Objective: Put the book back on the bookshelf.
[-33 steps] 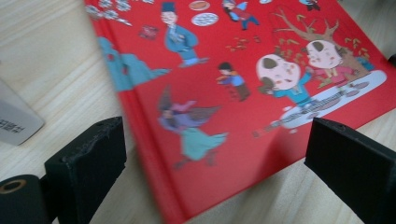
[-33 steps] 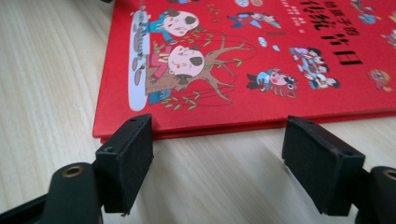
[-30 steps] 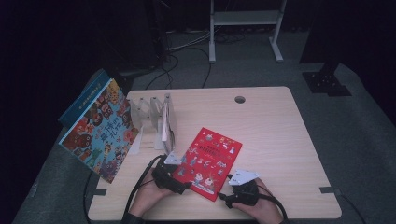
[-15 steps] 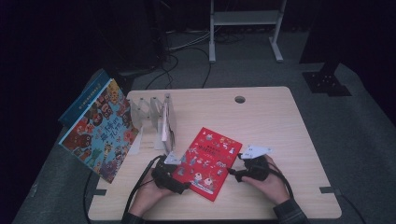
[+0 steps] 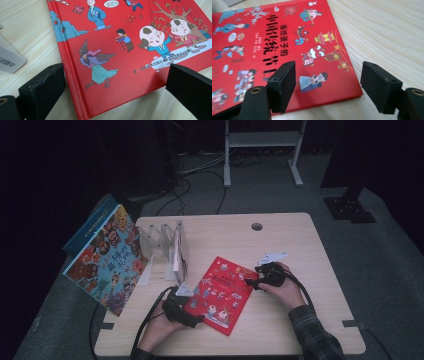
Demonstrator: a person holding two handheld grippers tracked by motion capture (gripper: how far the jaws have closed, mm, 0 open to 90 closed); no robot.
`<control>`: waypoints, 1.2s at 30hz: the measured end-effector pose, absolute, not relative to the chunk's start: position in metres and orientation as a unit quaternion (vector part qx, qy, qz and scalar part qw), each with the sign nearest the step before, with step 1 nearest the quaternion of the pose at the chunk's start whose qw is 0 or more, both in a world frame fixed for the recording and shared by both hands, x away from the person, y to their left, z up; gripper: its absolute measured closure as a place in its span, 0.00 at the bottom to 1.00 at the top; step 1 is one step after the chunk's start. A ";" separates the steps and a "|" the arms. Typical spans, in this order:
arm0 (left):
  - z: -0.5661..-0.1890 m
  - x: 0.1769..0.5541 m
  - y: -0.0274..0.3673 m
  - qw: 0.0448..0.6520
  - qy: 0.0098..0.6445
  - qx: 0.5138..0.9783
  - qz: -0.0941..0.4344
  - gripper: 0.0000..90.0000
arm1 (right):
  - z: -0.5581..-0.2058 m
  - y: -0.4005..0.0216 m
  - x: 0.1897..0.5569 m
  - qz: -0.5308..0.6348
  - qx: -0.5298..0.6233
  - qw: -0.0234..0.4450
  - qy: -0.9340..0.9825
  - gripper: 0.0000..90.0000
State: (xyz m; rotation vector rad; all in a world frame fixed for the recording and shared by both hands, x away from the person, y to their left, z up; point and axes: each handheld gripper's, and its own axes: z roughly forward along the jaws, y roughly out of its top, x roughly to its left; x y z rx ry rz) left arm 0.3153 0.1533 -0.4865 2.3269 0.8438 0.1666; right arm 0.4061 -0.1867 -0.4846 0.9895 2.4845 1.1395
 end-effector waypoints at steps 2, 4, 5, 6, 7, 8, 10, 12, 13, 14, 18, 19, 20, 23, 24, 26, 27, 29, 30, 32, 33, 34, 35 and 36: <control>-0.487 0.315 0.153 0.325 0.321 0.887 0.063 0.02 | -0.489 -0.184 0.411 0.385 0.342 0.110 0.850 0.31; -0.487 0.315 0.153 0.326 0.321 0.887 0.063 0.02 | -0.491 -0.184 0.413 0.390 0.347 0.098 0.847 0.31; -0.487 0.315 0.154 0.325 0.321 0.887 0.063 0.02 | -0.492 -0.185 0.413 0.392 0.348 0.096 0.846 0.30; -0.487 0.315 0.154 0.326 0.321 0.887 0.063 0.02 | -0.492 -0.185 0.413 0.392 0.350 0.092 0.846 0.30; -0.487 0.316 0.154 0.326 0.320 0.887 0.063 0.02 | -0.492 -0.186 0.413 0.393 0.350 0.091 0.845 0.30; -0.486 0.316 0.154 0.325 0.319 0.888 0.062 0.02 | -0.493 -0.186 0.412 0.397 0.350 0.091 0.843 0.30; -0.486 0.316 0.154 0.325 0.318 0.889 0.060 0.02 | -0.494 -0.187 0.411 0.399 0.353 0.089 0.842 0.30; -0.486 0.316 0.154 0.326 0.318 0.889 0.059 0.02 | -0.494 -0.188 0.408 0.399 0.355 0.088 0.841 0.30; -0.486 0.317 0.154 0.327 0.318 0.888 0.058 0.02 | -0.494 -0.189 0.407 0.401 0.355 0.089 0.840 0.30; -0.486 0.317 0.154 0.329 0.320 0.887 0.057 0.02 | -0.494 -0.190 0.405 0.399 0.355 0.091 0.840 0.30; -0.487 0.317 0.153 0.330 0.318 0.887 0.057 0.02 | -0.494 -0.194 0.394 0.397 0.361 0.090 0.839 0.30; -0.486 0.317 0.153 0.328 0.317 0.888 0.056 0.02 | -0.494 -0.195 0.390 0.397 0.362 0.090 0.838 0.30; -0.486 0.317 0.153 0.329 0.317 0.888 0.056 0.02 | -0.494 -0.196 0.387 0.397 0.360 0.094 0.839 0.30; -0.486 0.318 0.151 0.327 0.315 0.889 0.055 0.02 | -0.495 -0.199 0.376 0.397 0.367 0.095 0.836 0.30; -0.486 0.319 0.150 0.329 0.315 0.889 0.055 0.02 | -0.495 -0.200 0.372 0.397 0.367 0.096 0.836 0.30; -0.486 0.319 0.150 0.327 0.313 0.890 0.054 0.02 | -0.494 -0.202 0.365 0.395 0.368 0.098 0.836 0.30; -0.486 0.319 0.149 0.326 0.311 0.891 0.053 0.02 | -0.494 -0.203 0.362 0.393 0.369 0.099 0.837 0.30; -0.486 0.320 0.149 0.326 0.310 0.891 0.051 0.02 | -0.493 -0.204 0.356 0.389 0.374 0.098 0.837 0.30; -0.485 0.320 0.148 0.323 0.308 0.893 0.050 0.02 | -0.493 -0.204 0.353 0.388 0.371 0.101 0.838 0.30; -0.485 0.321 0.147 0.323 0.307 0.894 0.048 0.02 | -0.493 -0.205 0.346 0.388 0.378 0.104 0.834 0.30; -0.485 0.321 0.146 0.324 0.309 0.893 0.048 0.02 | -0.494 -0.205 0.344 0.388 0.382 0.104 0.832 0.30; -0.485 0.323 0.146 0.320 0.305 0.896 0.047 0.02 | -0.493 -0.205 0.341 0.385 0.383 0.104 0.833 0.29; -0.485 0.323 0.145 0.320 0.304 0.896 0.045 0.02 | -0.493 -0.205 0.338 0.384 0.379 0.108 0.835 0.29; -0.485 0.324 0.143 0.319 0.304 0.897 0.045 0.02 | -0.492 -0.206 0.336 0.382 0.380 0.109 0.835 0.29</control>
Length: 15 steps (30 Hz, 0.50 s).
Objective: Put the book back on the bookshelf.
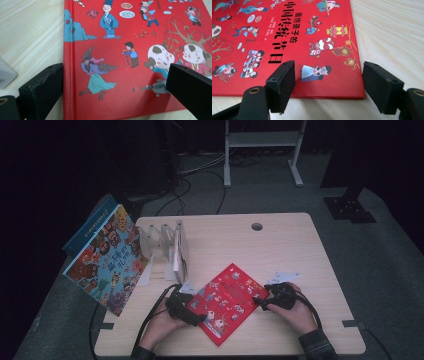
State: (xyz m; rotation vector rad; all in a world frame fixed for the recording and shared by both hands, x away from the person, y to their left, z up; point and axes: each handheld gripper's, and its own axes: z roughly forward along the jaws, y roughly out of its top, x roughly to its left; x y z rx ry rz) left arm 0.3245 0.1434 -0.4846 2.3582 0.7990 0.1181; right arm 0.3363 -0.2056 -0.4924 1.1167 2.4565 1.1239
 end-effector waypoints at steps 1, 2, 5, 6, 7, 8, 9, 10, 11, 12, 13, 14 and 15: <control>-0.485 0.325 0.142 0.319 0.303 0.897 0.045 0.02 | -0.493 -0.206 0.333 0.384 0.382 0.110 0.833 0.29; -0.485 0.326 0.141 0.321 0.304 0.896 0.045 0.02 | -0.493 -0.207 0.332 0.385 0.382 0.111 0.833 0.29; -0.484 0.330 0.135 0.316 0.304 0.898 0.042 0.02 | -0.492 -0.207 0.327 0.381 0.383 0.112 0.834 0.29; -0.484 0.332 0.133 0.315 0.303 0.898 0.042 0.02 | -0.492 -0.207 0.326 0.380 0.381 0.114 0.835 0.29; -0.484 0.334 0.131 0.315 0.304 0.898 0.041 0.02 | -0.492 -0.208 0.326 0.381 0.380 0.115 0.835 0.29; -0.484 0.335 0.129 0.317 0.303 0.898 0.042 0.02 | -0.493 -0.208 0.327 0.382 0.381 0.113 0.834 0.29; -0.485 0.337 0.128 0.320 0.304 0.897 0.042 0.02 | -0.493 -0.208 0.327 0.383 0.382 0.112 0.833 0.29; -0.485 0.338 0.126 0.322 0.303 0.896 0.042 0.02 | -0.493 -0.209 0.327 0.384 0.383 0.110 0.833 0.29; -0.485 0.340 0.125 0.321 0.301 0.897 0.042 0.02 | -0.493 -0.209 0.327 0.385 0.384 0.108 0.833 0.29; -0.484 0.342 0.123 0.318 0.301 0.898 0.041 0.02 | -0.493 -0.209 0.327 0.384 0.382 0.109 0.833 0.29; -0.484 0.343 0.121 0.316 0.301 0.899 0.040 0.02 | -0.493 -0.209 0.327 0.384 0.382 0.110 0.833 0.29; -0.483 0.346 0.119 0.313 0.297 0.901 0.039 0.02 | -0.493 -0.209 0.327 0.384 0.382 0.109 0.833 0.29; -0.483 0.348 0.117 0.311 0.296 0.902 0.038 0.02 | -0.493 -0.209 0.327 0.384 0.382 0.110 0.833 0.29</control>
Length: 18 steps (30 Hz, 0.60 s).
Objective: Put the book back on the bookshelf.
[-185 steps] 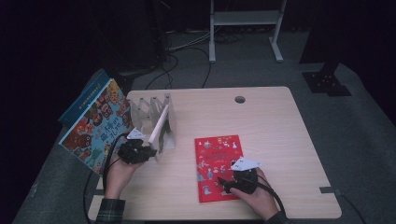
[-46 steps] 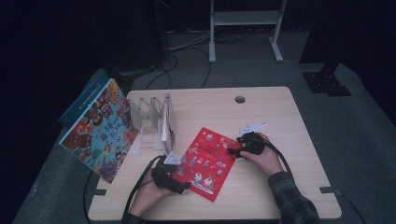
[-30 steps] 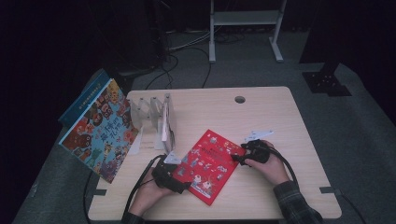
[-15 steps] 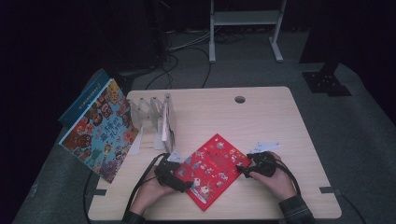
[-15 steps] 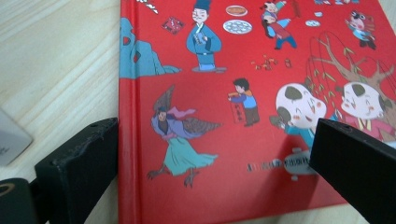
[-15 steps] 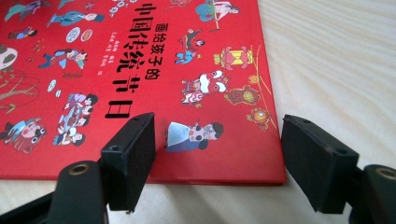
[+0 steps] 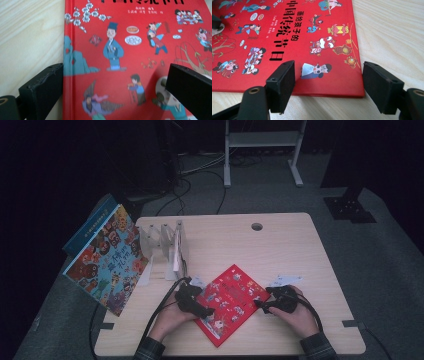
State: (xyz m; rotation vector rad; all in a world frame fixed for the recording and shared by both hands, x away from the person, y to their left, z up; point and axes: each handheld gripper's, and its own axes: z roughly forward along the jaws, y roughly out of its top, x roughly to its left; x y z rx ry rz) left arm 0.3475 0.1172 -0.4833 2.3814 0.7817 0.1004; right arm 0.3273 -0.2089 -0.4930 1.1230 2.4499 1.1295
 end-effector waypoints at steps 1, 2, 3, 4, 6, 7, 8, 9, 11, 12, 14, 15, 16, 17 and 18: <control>-0.483 0.349 0.115 0.312 0.295 0.902 0.039 0.02 | -0.493 -0.209 0.327 0.384 0.382 0.109 0.833 0.29; -0.483 0.351 0.113 0.312 0.296 0.902 0.039 0.02 | -0.493 -0.209 0.327 0.384 0.382 0.109 0.833 0.29; -0.483 0.352 0.112 0.312 0.296 0.902 0.040 0.02 | -0.493 -0.209 0.327 0.384 0.382 0.110 0.833 0.29; -0.484 0.354 0.109 0.315 0.296 0.901 0.040 0.02 | -0.493 -0.209 0.327 0.384 0.382 0.110 0.834 0.29; -0.484 0.357 0.105 0.317 0.298 0.899 0.042 0.02 | -0.493 -0.209 0.327 0.384 0.382 0.110 0.833 0.29; -0.484 0.359 0.102 0.318 0.297 0.899 0.042 0.02 | -0.493 -0.209 0.327 0.384 0.382 0.110 0.833 0.29; -0.484 0.362 0.100 0.316 0.295 0.901 0.041 0.02 | -0.493 -0.209 0.327 0.384 0.382 0.110 0.834 0.29; -0.484 0.364 0.098 0.318 0.295 0.900 0.041 0.02 | -0.493 -0.209 0.327 0.384 0.382 0.111 0.833 0.29; -0.486 0.368 0.094 0.327 0.292 0.898 0.044 0.02 | -0.493 -0.209 0.327 0.384 0.381 0.112 0.834 0.29; -0.487 0.369 0.092 0.333 0.290 0.896 0.046 0.02 | -0.493 -0.209 0.327 0.384 0.381 0.111 0.833 0.29; -0.488 0.371 0.091 0.339 0.287 0.895 0.048 0.02 | -0.493 -0.209 0.327 0.384 0.381 0.111 0.833 0.29; -0.488 0.372 0.090 0.343 0.286 0.893 0.048 0.02 | -0.493 -0.209 0.327 0.385 0.380 0.112 0.834 0.29; -0.489 0.373 0.090 0.348 0.283 0.892 0.050 0.02 | -0.493 -0.209 0.327 0.385 0.380 0.113 0.834 0.28; -0.490 0.373 0.090 0.353 0.283 0.890 0.052 0.02 | -0.493 -0.209 0.327 0.384 0.380 0.114 0.833 0.28; -0.491 0.372 0.091 0.360 0.282 0.887 0.055 0.02 | -0.493 -0.209 0.327 0.385 0.379 0.116 0.834 0.28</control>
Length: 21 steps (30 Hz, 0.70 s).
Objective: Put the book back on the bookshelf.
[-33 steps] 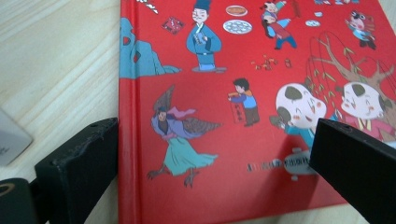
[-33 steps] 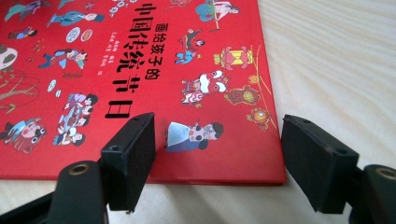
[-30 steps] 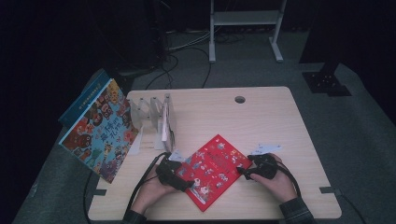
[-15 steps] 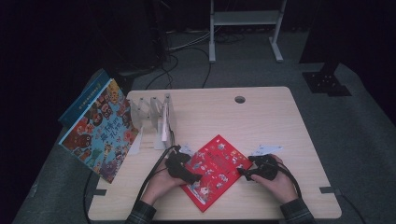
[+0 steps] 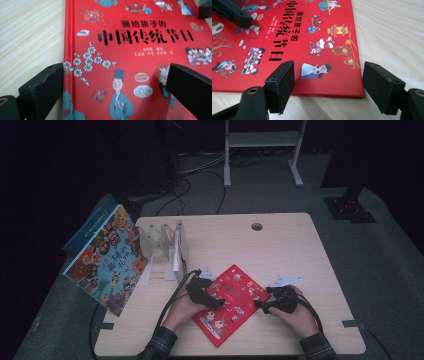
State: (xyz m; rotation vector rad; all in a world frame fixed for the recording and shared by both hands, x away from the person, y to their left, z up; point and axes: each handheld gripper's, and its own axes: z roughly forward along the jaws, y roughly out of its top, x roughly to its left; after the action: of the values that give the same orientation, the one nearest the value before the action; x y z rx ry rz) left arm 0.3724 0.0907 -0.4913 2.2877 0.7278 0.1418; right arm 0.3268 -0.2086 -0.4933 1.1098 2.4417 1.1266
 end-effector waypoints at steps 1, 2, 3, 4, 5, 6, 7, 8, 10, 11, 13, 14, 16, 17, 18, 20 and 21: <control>-0.493 0.372 0.091 0.369 0.280 0.884 0.059 0.02 | -0.493 -0.208 0.326 0.384 0.379 0.118 0.834 0.29; -0.493 0.372 0.092 0.371 0.279 0.884 0.060 0.02 | -0.492 -0.208 0.325 0.383 0.374 0.123 0.836 0.29; -0.493 0.372 0.092 0.372 0.280 0.883 0.060 0.02 | -0.491 -0.207 0.323 0.378 0.372 0.131 0.838 0.29; -0.493 0.372 0.092 0.371 0.280 0.883 0.060 0.02 | -0.490 -0.206 0.321 0.374 0.369 0.138 0.839 0.28; -0.493 0.372 0.092 0.371 0.280 0.883 0.060 0.02 | -0.489 -0.206 0.319 0.373 0.367 0.144 0.840 0.28; -0.493 0.372 0.092 0.372 0.279 0.883 0.060 0.02 | -0.488 -0.207 0.315 0.379 0.368 0.139 0.838 0.29; -0.494 0.372 0.092 0.372 0.278 0.883 0.060 0.02 | -0.487 -0.208 0.313 0.383 0.368 0.138 0.836 0.29; -0.494 0.372 0.092 0.374 0.280 0.882 0.059 0.02 | -0.487 -0.208 0.309 0.383 0.369 0.143 0.835 0.29; -0.494 0.372 0.092 0.374 0.280 0.882 0.059 0.02 | -0.487 -0.209 0.301 0.389 0.373 0.138 0.831 0.29; -0.494 0.372 0.092 0.374 0.280 0.882 0.059 0.02 | -0.488 -0.208 0.297 0.392 0.373 0.138 0.830 0.29; -0.494 0.372 0.092 0.371 0.278 0.884 0.059 0.02 | -0.489 -0.203 0.287 0.393 0.369 0.141 0.831 0.29; -0.494 0.372 0.092 0.371 0.278 0.884 0.059 0.02 | -0.489 -0.201 0.282 0.393 0.366 0.144 0.831 0.29; -0.494 0.372 0.091 0.371 0.280 0.884 0.059 0.01 | -0.491 -0.194 0.274 0.390 0.366 0.152 0.831 0.28; -0.494 0.372 0.091 0.370 0.280 0.884 0.059 0.01 | -0.492 -0.191 0.271 0.390 0.362 0.156 0.832 0.27; -0.494 0.372 0.090 0.369 0.277 0.885 0.059 0.00 | -0.493 -0.188 0.268 0.389 0.362 0.158 0.832 0.27; -0.494 0.372 0.090 0.369 0.276 0.886 0.058 0.00 | -0.496 -0.182 0.263 0.387 0.363 0.159 0.833 0.27; -0.494 0.372 0.090 0.369 0.276 0.886 0.058 0.00 | -0.497 -0.180 0.261 0.387 0.363 0.159 0.833 0.27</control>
State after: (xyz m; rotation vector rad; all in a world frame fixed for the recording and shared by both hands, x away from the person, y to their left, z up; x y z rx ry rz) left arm 0.3723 0.0903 -0.4939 2.2746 0.7075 0.1488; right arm 0.2613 -0.1799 -0.4965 1.0373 2.3809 1.1060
